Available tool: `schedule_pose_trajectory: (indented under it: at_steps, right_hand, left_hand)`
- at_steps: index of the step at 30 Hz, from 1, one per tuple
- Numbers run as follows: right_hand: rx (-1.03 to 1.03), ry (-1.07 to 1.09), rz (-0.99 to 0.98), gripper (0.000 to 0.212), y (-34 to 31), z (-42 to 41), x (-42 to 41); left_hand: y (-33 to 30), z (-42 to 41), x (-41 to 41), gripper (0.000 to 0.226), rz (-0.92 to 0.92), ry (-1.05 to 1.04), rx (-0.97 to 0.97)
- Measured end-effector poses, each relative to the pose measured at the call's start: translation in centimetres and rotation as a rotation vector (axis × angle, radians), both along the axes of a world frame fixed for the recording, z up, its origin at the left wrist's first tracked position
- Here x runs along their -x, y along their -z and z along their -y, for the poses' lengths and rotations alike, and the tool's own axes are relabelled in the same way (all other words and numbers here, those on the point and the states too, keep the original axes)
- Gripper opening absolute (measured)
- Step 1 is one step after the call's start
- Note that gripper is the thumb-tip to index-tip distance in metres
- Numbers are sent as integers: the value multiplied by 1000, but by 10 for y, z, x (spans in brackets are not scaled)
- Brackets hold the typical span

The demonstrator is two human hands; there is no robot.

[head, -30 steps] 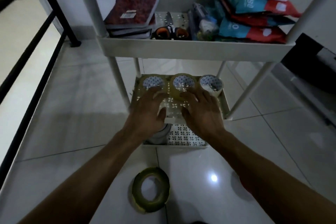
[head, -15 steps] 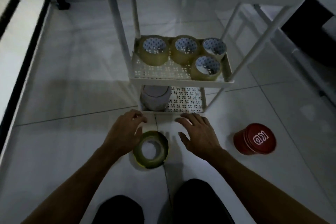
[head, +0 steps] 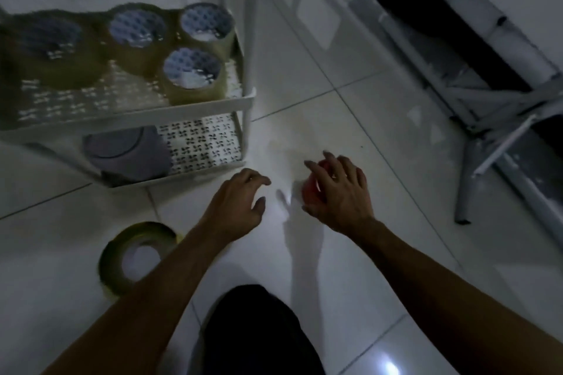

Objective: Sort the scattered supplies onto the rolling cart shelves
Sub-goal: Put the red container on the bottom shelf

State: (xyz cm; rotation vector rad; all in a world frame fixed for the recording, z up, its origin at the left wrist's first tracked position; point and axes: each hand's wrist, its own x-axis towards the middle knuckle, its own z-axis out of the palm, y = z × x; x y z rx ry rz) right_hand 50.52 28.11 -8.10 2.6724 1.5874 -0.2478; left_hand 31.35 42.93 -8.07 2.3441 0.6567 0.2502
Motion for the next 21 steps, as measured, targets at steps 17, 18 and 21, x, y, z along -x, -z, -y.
schedule_pose_trajectory:
  at_steps: [17, 18, 21]
  right_hand:
    - [-292, 277, -340, 116, 39, 17, -15]
    - [-309, 286, -344, 116, 39, 15, -12]
    - [-335, 260, -367, 116, 41, 1, 6]
  left_hand:
    - [12, 6, -8, 48, -40, -83, -55]
    - [15, 4, 2, 48, -51, -96, -68]
    - [22, -4, 37, 50, -101, -153, -114]
